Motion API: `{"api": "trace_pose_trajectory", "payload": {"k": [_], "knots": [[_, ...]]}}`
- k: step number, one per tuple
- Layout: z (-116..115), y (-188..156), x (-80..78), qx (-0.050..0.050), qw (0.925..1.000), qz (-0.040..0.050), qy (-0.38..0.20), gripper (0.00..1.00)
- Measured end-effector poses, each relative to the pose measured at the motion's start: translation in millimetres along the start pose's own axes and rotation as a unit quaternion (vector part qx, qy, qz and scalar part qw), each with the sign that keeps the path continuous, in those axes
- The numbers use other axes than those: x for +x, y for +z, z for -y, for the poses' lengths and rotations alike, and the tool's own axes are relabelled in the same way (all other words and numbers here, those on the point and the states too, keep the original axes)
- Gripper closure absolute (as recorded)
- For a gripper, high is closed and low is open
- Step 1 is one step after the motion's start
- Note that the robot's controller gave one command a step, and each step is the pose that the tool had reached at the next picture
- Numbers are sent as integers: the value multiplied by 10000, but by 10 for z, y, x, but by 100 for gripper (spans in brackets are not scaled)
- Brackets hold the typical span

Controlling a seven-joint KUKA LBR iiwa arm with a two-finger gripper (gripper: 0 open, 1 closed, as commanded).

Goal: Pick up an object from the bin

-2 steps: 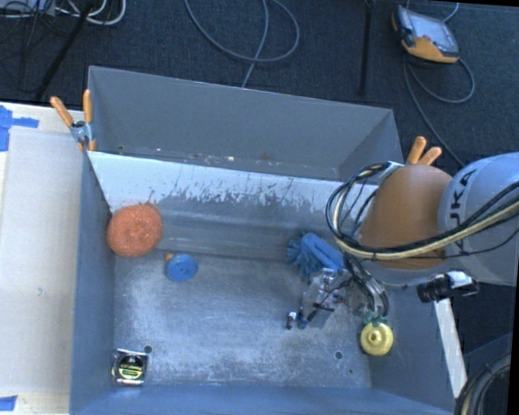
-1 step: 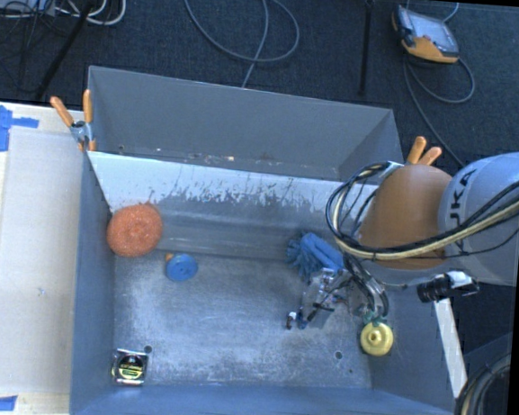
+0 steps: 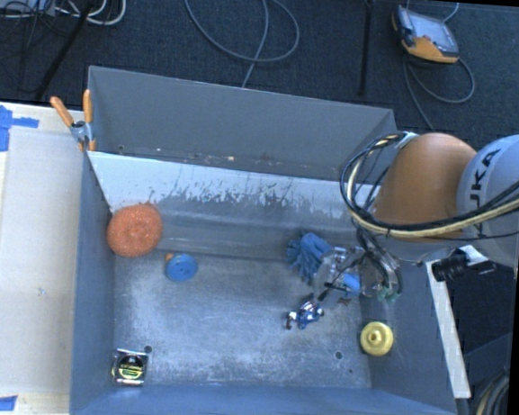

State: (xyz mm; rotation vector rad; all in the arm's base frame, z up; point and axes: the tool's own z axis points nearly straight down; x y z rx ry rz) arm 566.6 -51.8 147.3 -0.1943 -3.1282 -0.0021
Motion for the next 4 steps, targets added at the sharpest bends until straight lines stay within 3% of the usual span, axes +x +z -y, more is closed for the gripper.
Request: {"api": "trace_pose_trajectory", "payload": {"k": [1, 2, 3, 4], "knots": [[245, -925, -62, 4, 9996, 43, 281, 100], [244, -925, -62, 4, 9996, 43, 278, 0], [243, -925, -62, 5, 9996, 43, 274, 0], [212, -528, 111, 4, 9995, 68, 320, 0]]}}
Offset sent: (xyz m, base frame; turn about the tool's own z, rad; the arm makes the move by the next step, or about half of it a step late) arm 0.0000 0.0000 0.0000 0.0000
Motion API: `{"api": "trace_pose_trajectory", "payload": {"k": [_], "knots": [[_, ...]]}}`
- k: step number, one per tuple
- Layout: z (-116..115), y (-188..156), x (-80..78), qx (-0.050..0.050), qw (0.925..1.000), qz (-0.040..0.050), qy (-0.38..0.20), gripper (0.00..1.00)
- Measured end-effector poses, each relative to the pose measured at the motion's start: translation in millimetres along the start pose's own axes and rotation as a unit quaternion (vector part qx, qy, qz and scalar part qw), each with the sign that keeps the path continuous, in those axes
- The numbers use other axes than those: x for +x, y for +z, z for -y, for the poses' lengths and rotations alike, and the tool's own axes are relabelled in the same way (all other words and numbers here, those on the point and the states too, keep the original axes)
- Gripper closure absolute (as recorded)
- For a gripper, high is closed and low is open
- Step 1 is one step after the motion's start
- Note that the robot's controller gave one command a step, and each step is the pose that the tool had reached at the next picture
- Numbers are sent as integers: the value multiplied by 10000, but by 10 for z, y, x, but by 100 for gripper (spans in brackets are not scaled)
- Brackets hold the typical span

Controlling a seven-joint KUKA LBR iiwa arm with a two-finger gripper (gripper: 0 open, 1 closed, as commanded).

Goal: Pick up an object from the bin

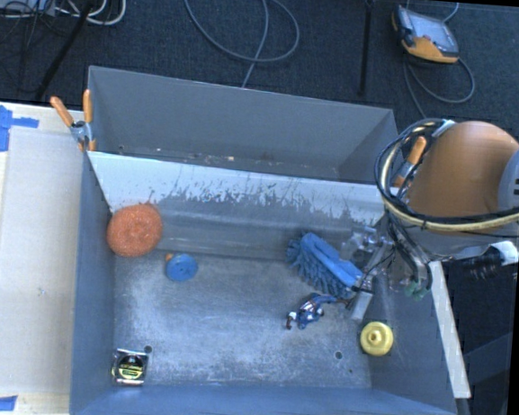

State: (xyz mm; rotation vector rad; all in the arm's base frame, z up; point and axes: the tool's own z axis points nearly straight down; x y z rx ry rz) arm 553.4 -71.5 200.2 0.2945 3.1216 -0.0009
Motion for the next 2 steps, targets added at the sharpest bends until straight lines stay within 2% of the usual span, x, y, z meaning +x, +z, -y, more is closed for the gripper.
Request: {"api": "trace_pose_trajectory", "payload": {"k": [1, 2], "knots": [[-149, 462, -189, 3, 10000, -17, -11, 0], [-204, 660, -185, -2, 10000, -30, 38, 0]]}}
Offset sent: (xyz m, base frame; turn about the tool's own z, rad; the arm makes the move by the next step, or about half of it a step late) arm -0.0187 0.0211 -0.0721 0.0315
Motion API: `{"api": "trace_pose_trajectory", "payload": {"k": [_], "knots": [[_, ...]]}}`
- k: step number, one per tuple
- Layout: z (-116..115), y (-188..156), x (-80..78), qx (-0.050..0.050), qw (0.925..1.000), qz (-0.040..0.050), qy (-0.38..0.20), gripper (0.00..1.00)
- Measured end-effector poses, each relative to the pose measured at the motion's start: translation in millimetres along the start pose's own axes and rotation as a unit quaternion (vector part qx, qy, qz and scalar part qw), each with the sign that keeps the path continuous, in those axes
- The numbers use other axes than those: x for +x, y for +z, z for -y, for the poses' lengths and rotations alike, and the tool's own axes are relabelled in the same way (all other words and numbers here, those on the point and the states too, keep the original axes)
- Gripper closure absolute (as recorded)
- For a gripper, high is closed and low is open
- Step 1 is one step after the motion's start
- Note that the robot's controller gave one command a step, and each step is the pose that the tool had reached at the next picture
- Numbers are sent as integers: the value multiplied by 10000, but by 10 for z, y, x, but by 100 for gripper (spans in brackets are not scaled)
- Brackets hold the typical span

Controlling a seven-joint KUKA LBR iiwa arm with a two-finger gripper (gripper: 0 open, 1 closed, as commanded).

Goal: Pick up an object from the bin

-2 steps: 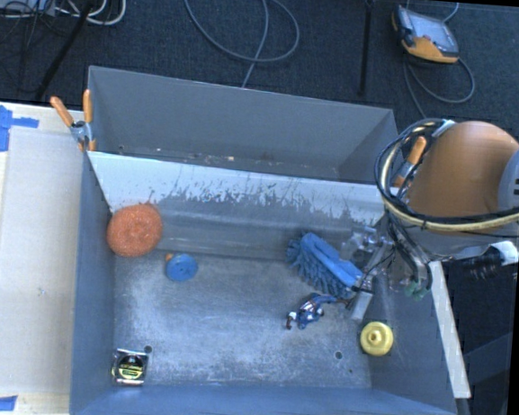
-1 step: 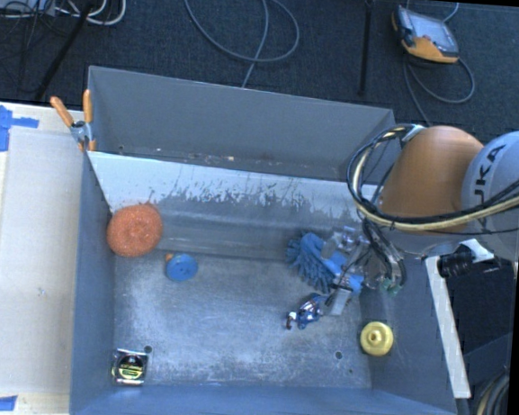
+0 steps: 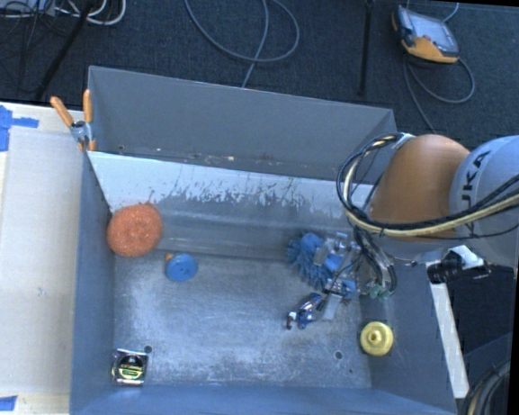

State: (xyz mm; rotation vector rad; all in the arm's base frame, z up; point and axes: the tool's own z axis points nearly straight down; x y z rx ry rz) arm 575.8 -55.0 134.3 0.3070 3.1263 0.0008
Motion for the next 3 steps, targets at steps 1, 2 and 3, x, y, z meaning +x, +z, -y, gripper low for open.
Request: {"api": "trace_pose_trajectory", "payload": {"k": [1, 2, 3], "knots": [[14, 358, 39, -4, 9995, 23, 331, 0], [-34, 609, -79, 5, 9997, -33, 223, 0], [-21, 627, -74, -2, 9994, -12, 340, 0]]}}
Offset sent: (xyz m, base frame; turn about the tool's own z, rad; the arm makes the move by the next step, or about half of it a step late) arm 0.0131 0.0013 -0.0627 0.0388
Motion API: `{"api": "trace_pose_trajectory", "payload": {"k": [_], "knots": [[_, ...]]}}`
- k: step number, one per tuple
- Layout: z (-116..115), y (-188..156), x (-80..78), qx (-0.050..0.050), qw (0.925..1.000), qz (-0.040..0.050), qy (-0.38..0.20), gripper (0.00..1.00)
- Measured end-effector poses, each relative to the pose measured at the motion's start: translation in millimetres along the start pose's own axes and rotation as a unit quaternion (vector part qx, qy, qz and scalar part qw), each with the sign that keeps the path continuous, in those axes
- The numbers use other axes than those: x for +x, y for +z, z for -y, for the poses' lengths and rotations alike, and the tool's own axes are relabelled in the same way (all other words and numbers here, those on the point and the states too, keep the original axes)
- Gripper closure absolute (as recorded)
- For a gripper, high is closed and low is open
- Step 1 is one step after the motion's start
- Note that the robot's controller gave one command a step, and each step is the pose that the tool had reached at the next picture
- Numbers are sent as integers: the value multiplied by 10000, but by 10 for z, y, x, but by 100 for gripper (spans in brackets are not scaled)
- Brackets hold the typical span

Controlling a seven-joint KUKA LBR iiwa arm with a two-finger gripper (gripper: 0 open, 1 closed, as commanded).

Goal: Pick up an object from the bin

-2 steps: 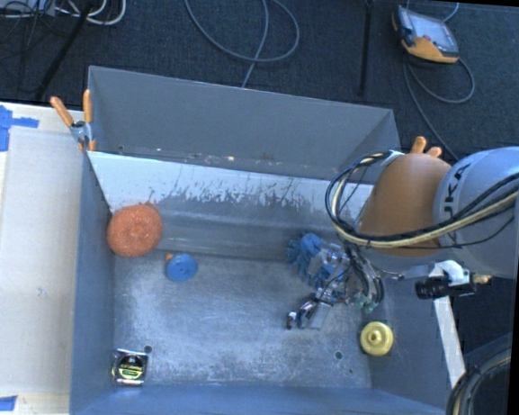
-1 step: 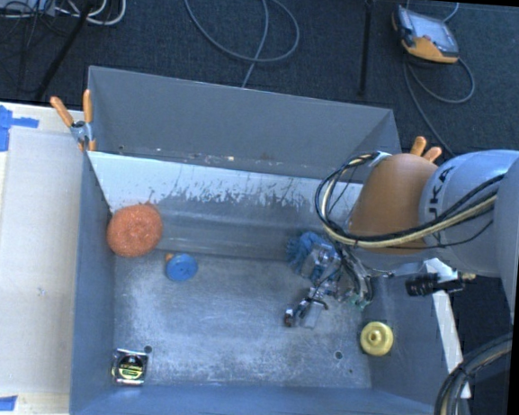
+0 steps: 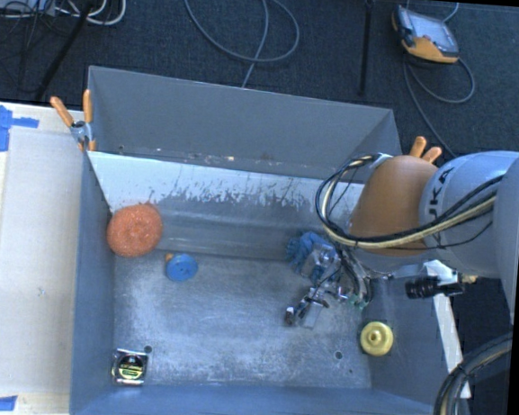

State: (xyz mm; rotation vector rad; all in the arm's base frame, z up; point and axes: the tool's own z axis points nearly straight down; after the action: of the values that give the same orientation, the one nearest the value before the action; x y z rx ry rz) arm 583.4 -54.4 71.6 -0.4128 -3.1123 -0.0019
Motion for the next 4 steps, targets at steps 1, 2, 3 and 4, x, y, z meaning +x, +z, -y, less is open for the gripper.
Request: {"api": "trace_pose_trajectory", "payload": {"k": [1, 2, 3, 4], "knots": [[-63, -25, -61, 7, 10000, -25, 80, 0], [-81, -28, -89, 6, 10000, -23, 77, 0], [87, 21, 321, 6, 10000, 6, -18, 100], [87, 21, 321, 7, 10000, 6, -20, 100]]}}
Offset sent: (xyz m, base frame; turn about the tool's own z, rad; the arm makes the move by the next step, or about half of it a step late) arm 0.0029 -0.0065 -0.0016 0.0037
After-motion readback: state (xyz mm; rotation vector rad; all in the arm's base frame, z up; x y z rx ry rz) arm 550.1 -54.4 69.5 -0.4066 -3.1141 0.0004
